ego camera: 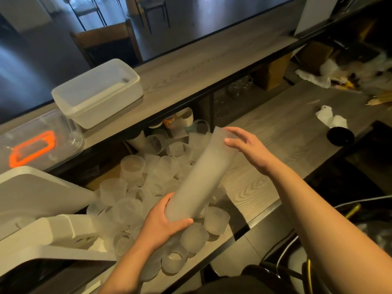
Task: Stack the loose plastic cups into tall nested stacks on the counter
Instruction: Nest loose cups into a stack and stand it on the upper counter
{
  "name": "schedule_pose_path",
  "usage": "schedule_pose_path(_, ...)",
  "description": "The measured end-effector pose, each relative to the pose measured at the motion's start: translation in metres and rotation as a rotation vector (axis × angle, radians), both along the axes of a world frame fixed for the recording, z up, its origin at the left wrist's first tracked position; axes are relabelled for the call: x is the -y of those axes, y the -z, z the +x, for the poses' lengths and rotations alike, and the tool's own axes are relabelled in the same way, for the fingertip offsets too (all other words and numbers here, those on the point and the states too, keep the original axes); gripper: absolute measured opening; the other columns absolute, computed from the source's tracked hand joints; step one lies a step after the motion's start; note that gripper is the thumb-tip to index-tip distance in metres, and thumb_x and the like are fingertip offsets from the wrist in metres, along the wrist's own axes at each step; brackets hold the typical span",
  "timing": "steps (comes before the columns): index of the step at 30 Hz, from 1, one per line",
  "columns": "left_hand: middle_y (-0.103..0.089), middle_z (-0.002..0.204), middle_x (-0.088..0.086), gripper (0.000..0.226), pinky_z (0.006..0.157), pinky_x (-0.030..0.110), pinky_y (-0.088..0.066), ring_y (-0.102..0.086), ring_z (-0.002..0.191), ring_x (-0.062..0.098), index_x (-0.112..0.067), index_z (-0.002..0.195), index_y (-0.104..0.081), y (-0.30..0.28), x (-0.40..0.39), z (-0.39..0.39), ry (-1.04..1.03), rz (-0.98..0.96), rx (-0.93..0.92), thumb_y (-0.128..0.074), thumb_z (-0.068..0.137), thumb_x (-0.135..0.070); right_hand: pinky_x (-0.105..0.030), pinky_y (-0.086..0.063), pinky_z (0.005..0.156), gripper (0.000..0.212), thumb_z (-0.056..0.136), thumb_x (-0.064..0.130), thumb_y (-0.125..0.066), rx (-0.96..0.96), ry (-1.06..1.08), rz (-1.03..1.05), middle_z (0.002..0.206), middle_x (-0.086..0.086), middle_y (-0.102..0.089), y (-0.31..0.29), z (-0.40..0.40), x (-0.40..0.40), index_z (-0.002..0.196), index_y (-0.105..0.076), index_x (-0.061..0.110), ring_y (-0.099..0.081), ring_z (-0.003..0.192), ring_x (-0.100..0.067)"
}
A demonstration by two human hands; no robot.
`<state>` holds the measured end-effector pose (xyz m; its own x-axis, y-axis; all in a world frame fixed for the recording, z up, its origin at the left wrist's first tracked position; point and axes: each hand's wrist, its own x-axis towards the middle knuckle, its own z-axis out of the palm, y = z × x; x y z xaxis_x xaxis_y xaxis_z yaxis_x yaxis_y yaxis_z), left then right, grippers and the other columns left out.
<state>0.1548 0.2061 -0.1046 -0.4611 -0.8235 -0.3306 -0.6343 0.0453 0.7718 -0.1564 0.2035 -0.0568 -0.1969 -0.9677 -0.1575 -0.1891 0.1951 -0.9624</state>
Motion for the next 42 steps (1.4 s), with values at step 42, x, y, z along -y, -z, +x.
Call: schedule_pose_path(42, -0.061, 0.111, -0.008, 0.081, 0.064, 0.015, -0.052, -0.062, 0.096, 0.008, -0.036, 0.115, -0.053, -0.004, 0.016, -0.004, -0.343, 0.123, -0.202, -0.079, 0.043, -0.063, -0.047, -0.047, 0.105, 0.088, 0.083, 0.056, -0.074, -0.071, 0.248, 0.590, 0.145, -0.017, -0.049, 0.134, 0.025, 0.057, 0.147, -0.041, 0.005, -0.050, 0.131, -0.035)
